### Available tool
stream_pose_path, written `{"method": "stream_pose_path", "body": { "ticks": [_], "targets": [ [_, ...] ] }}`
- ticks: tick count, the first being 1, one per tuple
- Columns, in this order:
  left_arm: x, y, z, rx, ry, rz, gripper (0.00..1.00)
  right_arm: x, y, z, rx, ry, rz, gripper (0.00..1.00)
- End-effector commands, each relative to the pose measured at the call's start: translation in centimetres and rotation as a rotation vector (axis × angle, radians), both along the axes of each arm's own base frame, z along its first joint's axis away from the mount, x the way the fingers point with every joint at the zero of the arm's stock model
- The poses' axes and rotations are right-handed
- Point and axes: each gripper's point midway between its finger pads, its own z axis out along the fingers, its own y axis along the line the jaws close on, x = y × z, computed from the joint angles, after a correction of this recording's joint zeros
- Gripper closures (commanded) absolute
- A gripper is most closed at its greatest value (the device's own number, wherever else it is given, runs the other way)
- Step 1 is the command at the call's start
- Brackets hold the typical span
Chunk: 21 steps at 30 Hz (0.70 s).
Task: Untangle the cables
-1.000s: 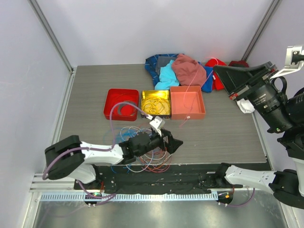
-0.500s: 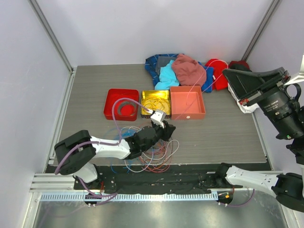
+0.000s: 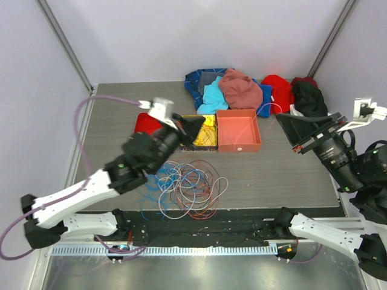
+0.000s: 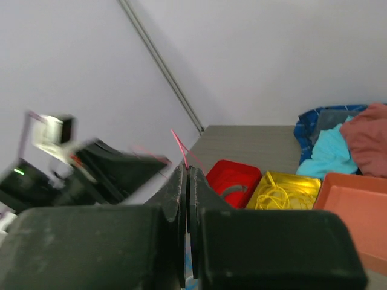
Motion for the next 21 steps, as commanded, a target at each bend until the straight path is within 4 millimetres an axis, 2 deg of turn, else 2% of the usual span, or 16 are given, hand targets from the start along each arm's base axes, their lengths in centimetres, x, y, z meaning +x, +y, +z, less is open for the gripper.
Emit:
{"method": "stream_pose_path", "body": {
  "ticks": [1, 2, 3, 9, 13, 17, 21],
  "targets": [
    [-0.9, 4.5, 6.8, 0.050, -0.077, 0.062, 1.00, 0.7, 0.2, -0.7, 0.047, 0.009, -0.023, 0.99],
    [-1.1, 4.9, 7.6, 0.056, -0.083, 0.062, 1.00, 1.0, 0.5, -1.5, 0.039, 0.021, -0.022, 0.99],
    [-1.4, 5.5, 9.5, 0.025, -0.104, 0.065, 1.00, 1.0, 0.7, -1.5, 0.039, 0.021, -0.018, 0.99],
    [-2.2, 8.5, 14.3, -0.042, -0.177, 0.108, 1.00, 1.1, 1.2, -1.8, 0.035, 0.027, -0.004, 0.99],
    [-2.6, 8.7, 14.7, -0.039, -0.183, 0.094, 1.00, 1.2, 1.5, -2.3, 0.028, 0.036, -0.001, 0.99],
    [-2.4, 7.6, 13.6, -0.020, -0.158, 0.070, 0.99, 1.7, 2.5, -3.5, 0.012, 0.061, 0.014, 0.99],
    [-2.1, 5.7, 12.0, 0.018, -0.135, 0.034, 1.00, 2.2, 3.8, -4.4, -0.004, 0.080, 0.038, 0.99]
  ]
}}
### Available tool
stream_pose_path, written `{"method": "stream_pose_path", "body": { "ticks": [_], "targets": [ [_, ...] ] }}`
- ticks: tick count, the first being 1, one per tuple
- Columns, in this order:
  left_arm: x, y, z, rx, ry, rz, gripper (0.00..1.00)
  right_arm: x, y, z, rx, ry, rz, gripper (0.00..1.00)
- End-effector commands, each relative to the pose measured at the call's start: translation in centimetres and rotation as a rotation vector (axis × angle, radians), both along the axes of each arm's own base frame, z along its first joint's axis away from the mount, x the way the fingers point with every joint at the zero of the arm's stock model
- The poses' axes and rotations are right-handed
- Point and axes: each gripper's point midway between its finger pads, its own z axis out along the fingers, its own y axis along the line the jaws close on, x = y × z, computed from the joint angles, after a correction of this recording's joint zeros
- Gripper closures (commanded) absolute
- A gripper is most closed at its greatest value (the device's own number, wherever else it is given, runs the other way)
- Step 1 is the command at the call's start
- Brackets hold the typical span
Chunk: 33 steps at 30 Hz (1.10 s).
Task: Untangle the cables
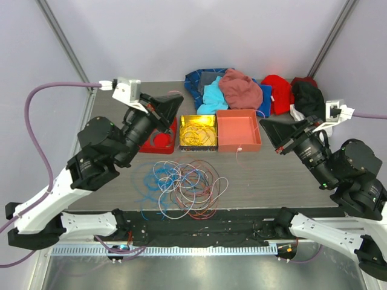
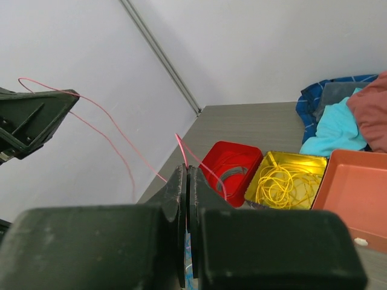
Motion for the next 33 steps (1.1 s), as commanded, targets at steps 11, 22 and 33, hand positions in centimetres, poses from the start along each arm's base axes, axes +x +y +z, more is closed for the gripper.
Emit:
{"method": "stream_pose_path", "body": {
  "ticks": [11, 22, 33],
  "targets": [
    [6.0, -8.7, -5.2, 0.130, 0.129, -0.048, 1.00, 5.0, 2.8, -4.1, -0.104, 0.060, -0.120, 0.99],
    [13.0, -11.0, -6.7, 0.022, 0.245, -0.109, 1.00, 10.9, 6.4, -0.8, -0.210, 0.011, -0.186, 0.99],
    [15.2, -12.8, -2.9, -0.024, 0.207, -0.204, 1.00, 15.1, 3.5, 7.7, -0.162, -0.114, -0.323, 0.99]
  ]
}}
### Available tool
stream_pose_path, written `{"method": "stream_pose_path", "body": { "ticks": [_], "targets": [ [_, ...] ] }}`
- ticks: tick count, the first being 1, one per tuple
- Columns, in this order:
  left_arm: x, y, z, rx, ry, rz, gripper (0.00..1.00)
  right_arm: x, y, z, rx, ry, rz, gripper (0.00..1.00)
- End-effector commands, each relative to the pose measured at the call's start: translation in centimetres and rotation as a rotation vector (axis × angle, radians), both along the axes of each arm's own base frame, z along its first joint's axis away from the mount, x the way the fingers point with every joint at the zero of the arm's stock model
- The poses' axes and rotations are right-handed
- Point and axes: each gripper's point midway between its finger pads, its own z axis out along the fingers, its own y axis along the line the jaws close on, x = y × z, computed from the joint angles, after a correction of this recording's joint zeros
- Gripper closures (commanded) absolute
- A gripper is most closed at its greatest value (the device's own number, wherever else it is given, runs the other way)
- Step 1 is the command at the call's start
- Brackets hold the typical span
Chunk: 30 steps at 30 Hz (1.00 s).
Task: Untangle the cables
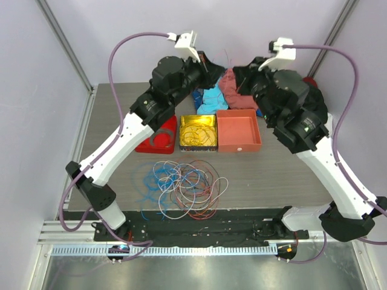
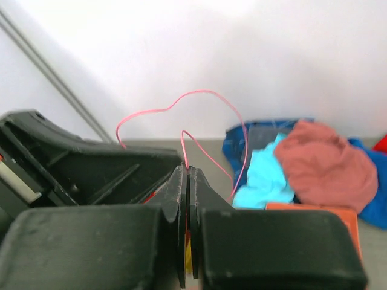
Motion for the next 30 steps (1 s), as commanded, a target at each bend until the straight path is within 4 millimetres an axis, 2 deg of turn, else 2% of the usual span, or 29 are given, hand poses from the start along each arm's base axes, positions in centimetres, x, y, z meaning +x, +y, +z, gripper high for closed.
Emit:
{"method": "stream_pose_path", "body": {
  "ticks": [1, 6, 9, 10, 11, 12, 13, 15, 16, 17, 18, 19, 21, 22, 23, 24, 25, 27, 28, 30],
  "targets": [
    [-0.7, -1.1, 3.9, -0.056, -0.067, -0.096, 1.00, -0.3, -2.2, 6.9, 0.047, -0.158, -0.039, 0.99],
    [0.8, -2.2, 2.4, -0.045, -0.040, -0.104, 1.00, 1.0, -2.5, 7.2, 0.031, -0.171, -0.051, 0.99],
    [1.7, -2.6, 1.6, -0.053, -0.030, -0.106, 1.00, 1.9, -2.3, 6.1, 0.021, -0.182, -0.049, 0.99],
    [2.0, -2.8, 0.9, -0.049, -0.019, -0.108, 1.00, 2.8, -2.0, 4.1, 0.002, -0.155, -0.049, 0.99],
    [2.3, -3.0, 0.7, -0.054, -0.018, -0.108, 1.00, 2.9, -2.5, 4.5, 0.025, -0.183, -0.058, 0.99],
    [2.6, -3.0, 0.4, -0.061, -0.011, -0.108, 1.00, 3.2, -2.4, 3.9, 0.031, -0.188, -0.054, 0.99],
    [3.1, -3.3, -0.3, -0.066, -0.006, -0.111, 1.00, 3.9, -2.3, 1.7, 0.017, -0.159, -0.058, 0.99],
    [3.6, -3.5, -0.9, -0.081, 0.002, -0.119, 1.00, 4.6, -2.7, 0.9, 0.040, -0.168, -0.072, 0.99],
    [4.1, -3.8, -1.7, -0.087, 0.002, -0.119, 1.00, 5.1, -2.6, -1.4, 0.020, -0.131, -0.073, 0.99],
    [4.2, -4.0, -2.1, -0.089, 0.007, -0.129, 1.00, 5.3, -2.8, -1.0, 0.044, -0.159, -0.079, 0.99],
    [4.7, -4.0, -2.5, -0.095, 0.011, -0.127, 1.00, 5.7, -3.2, -1.7, 0.045, -0.150, -0.090, 0.99],
    [4.9, -4.2, -3.3, -0.097, 0.030, -0.132, 1.00, 6.3, -3.2, -3.5, 0.037, -0.121, -0.093, 0.99],
    [5.6, -4.9, -4.8, -0.097, 0.048, -0.146, 1.00, 6.8, -3.6, -4.9, 0.044, -0.105, -0.103, 0.99],
    [5.7, -5.2, -5.4, -0.097, 0.062, -0.155, 1.00, 7.2, -3.9, -6.8, 0.037, -0.073, -0.109, 0.99],
    [6.1, -5.8, -6.7, -0.089, 0.086, -0.160, 1.00, 7.4, -4.1, -7.5, 0.033, -0.065, -0.115, 0.99],
    [6.2, -6.2, -7.3, -0.088, 0.096, -0.174, 1.00, 7.6, -4.3, -8.5, 0.025, -0.050, -0.124, 0.99],
    [6.4, -6.5, -8.2, -0.085, 0.110, -0.181, 1.00, 7.7, -4.4, -10.4, 0.008, -0.015, -0.130, 0.99],
    [6.8, -7.5, -10.2, -0.086, 0.152, -0.202, 1.00, 7.7, -4.8, -12.1, 0.004, 0.012, -0.145, 0.99],
    [6.9, -7.8, -11.0, -0.084, 0.171, -0.211, 1.00, 7.6, -4.9, -13.9, -0.011, 0.043, -0.147, 0.99],
    [7.1, -8.5, -12.8, -0.084, 0.212, -0.229, 1.00, 7.4, -5.2, -15.5, -0.005, 0.068, -0.160, 0.99]
  ]
}}
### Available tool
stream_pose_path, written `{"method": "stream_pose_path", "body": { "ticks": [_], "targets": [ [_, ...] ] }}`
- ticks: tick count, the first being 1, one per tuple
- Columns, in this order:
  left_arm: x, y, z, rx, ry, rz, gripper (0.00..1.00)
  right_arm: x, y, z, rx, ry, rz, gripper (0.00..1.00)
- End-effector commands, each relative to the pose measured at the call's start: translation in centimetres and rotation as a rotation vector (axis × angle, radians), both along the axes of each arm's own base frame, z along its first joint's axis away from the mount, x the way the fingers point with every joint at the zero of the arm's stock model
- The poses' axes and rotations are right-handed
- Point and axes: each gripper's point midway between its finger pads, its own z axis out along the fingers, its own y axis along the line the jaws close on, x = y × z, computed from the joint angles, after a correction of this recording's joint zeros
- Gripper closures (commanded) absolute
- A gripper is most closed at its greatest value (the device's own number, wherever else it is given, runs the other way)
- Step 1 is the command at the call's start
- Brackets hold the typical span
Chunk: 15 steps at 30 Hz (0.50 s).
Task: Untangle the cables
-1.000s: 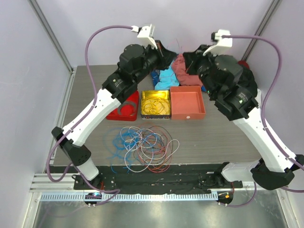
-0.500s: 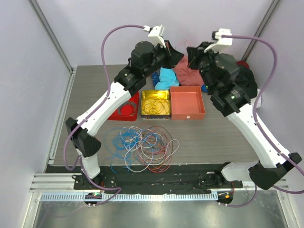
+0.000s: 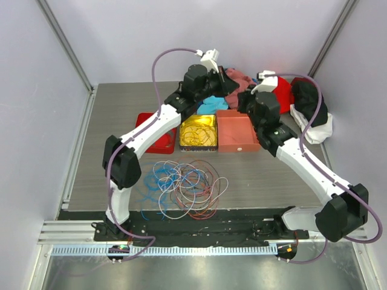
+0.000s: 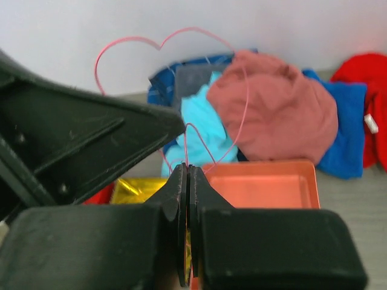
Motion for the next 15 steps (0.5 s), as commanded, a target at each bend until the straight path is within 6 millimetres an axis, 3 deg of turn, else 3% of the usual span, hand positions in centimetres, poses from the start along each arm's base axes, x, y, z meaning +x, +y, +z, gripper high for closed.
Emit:
{"method": "stream_pose_path", "body": {
  "ticks": [1, 9, 15],
  "targets": [
    [-0.3, -1.8, -2.0, -0.046, 0.046, -0.081, 1.00, -1.2, -0.9, -0.9, 0.060, -0.027, -0.028, 0.99],
    [-0.4, -2.4, -7.4, -0.041, 0.132, -0.096, 1.00, -2.4, -1.8, -7.2, 0.076, 0.084, -0.065, 0.99],
    [-0.8, -3.4, -9.7, -0.021, 0.174, -0.125, 1.00, -3.2, -3.3, -9.5, 0.074, 0.119, -0.119, 0.99]
  ]
}}
